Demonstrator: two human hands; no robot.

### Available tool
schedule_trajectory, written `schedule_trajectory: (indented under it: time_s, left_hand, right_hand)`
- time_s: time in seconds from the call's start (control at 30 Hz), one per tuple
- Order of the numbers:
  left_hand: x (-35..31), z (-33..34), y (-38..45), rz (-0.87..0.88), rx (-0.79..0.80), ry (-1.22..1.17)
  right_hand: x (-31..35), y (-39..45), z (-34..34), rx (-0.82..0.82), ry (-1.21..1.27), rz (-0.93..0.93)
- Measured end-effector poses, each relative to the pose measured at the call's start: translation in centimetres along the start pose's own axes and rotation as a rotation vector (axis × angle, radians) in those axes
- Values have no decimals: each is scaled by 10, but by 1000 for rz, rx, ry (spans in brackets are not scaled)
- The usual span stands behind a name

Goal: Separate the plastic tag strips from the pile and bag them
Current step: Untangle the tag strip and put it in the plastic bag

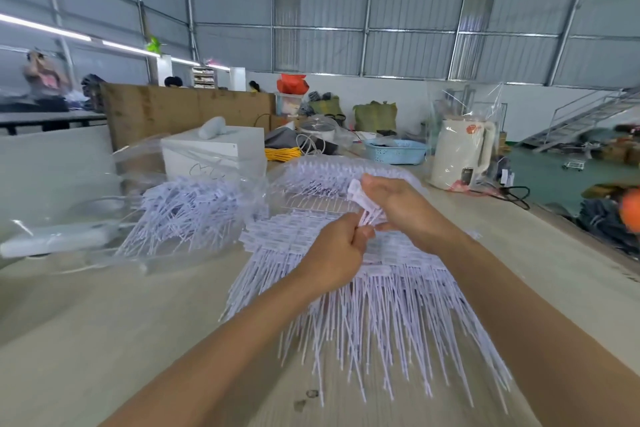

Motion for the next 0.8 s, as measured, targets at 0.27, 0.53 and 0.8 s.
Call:
schedule_trajectory:
  time_s: [0.27,0.53,0.8]
  left_hand:
    - [30,-28,-16,-95,-136,-87]
    - [58,-74,-36,-162,-144,193]
    - [112,-156,-68,-360,-264,329]
  right_hand:
    - [-2,15,23,-119,307,-77]
    - [-19,28,77,-19,327,63]
    - [-16,34,166,198,315,68]
Point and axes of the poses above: each hand's wrist, its own y-axis towards the middle knuckle, its own z-axis out of the palm, x = y × z, the point moved 7 cm from there along y, towards the middle knuckle, and after that the axes turned 7 degrees about y, right-handed, at the moved point
